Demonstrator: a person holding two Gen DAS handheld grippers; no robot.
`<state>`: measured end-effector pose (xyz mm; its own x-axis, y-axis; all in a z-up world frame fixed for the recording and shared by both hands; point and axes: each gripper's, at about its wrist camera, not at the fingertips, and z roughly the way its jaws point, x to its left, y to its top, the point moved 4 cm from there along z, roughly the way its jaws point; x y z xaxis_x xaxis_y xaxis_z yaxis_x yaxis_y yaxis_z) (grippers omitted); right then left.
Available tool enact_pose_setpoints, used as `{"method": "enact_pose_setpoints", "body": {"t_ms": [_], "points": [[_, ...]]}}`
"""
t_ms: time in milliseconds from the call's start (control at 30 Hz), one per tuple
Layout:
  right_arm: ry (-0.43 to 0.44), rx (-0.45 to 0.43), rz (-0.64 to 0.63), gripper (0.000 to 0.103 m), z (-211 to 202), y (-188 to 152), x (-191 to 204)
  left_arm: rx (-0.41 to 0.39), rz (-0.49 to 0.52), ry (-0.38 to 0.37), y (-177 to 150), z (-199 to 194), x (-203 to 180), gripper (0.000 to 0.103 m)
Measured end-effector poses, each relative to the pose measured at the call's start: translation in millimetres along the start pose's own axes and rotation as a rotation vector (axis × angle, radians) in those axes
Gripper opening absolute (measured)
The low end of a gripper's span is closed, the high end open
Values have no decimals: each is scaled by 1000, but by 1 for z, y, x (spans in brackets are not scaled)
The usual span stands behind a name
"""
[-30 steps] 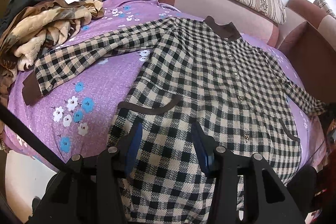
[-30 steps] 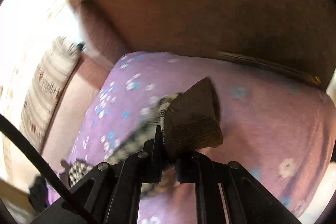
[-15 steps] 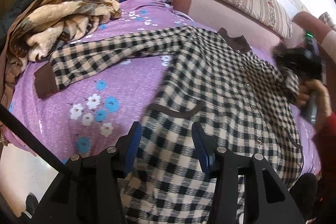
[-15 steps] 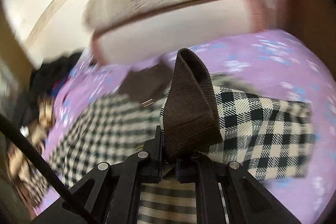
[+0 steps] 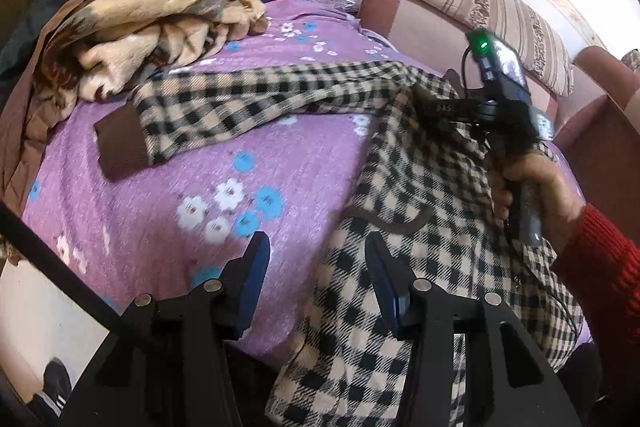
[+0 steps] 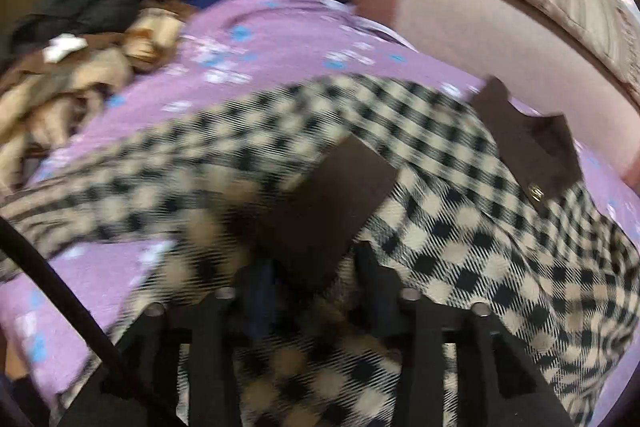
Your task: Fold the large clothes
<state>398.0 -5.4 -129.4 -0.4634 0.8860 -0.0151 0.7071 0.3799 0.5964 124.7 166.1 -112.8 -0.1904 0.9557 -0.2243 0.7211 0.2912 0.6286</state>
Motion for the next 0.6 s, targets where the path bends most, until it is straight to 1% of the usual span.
{"method": "enact_pose_setpoints", "body": {"t_ms": [33,67,100,133,167,233,267,333,367,500,600], "points": [[42,-19,15,50,-11,0,-2,-3,15,-3,4,1,-5,50],[74,-37,36,51,-22,-1,-6,-6,32,-9,10,3,-12,55],[105,-65,76,56,-38,-2,-18,-12,43,-19,15,4,-17,58],[115,-88,115,59,-51,-7,-30,-19,55,-35,24,8,-27,64],[115,-111,161,63,-65,-14,-46,-23,60,-43,30,10,-33,67],[108,-135,238,64,-83,-32,-78,-34,82,-74,48,20,-53,68],[91,-136,276,64,-92,-47,-98,-41,102,-90,60,29,-68,69],[65,-130,315,64,-100,-67,-121,-48,128,-106,78,45,-88,69],[55,-126,338,64,-105,-80,-135,-45,149,-120,90,59,-102,69],[47,-130,404,64,-121,-117,-167,30,172,-133,126,123,-143,69],[56,-145,422,64,-127,-127,-179,87,196,-98,141,169,-169,69]]}}
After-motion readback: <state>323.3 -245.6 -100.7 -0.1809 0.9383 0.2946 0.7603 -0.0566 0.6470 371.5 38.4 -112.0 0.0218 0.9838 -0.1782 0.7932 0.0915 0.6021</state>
